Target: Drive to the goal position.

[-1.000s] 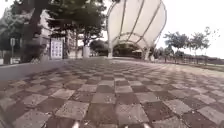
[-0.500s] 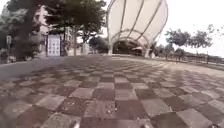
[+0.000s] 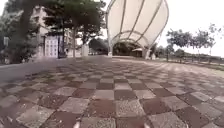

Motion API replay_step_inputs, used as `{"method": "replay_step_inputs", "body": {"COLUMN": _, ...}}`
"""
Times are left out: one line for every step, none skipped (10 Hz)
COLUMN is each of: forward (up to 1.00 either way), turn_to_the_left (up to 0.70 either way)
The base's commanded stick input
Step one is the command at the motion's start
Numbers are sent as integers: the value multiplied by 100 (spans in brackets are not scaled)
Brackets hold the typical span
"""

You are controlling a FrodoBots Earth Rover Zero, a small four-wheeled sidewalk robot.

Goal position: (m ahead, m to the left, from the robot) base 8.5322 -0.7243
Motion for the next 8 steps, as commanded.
{"method": "replay_step_inputs", "body": {"forward": 70, "turn_to_the_left": 0}}
{"method": "replay_step_inputs", "body": {"forward": 70, "turn_to_the_left": 0}}
{"method": "replay_step_inputs", "body": {"forward": 70, "turn_to_the_left": 0}}
{"method": "replay_step_inputs", "body": {"forward": 70, "turn_to_the_left": 0}}
{"method": "replay_step_inputs", "body": {"forward": 70, "turn_to_the_left": 0}}
{"method": "replay_step_inputs", "body": {"forward": 70, "turn_to_the_left": 0}}
{"method": "replay_step_inputs", "body": {"forward": 70, "turn_to_the_left": 0}}
{"method": "replay_step_inputs", "body": {"forward": 70, "turn_to_the_left": 0}}
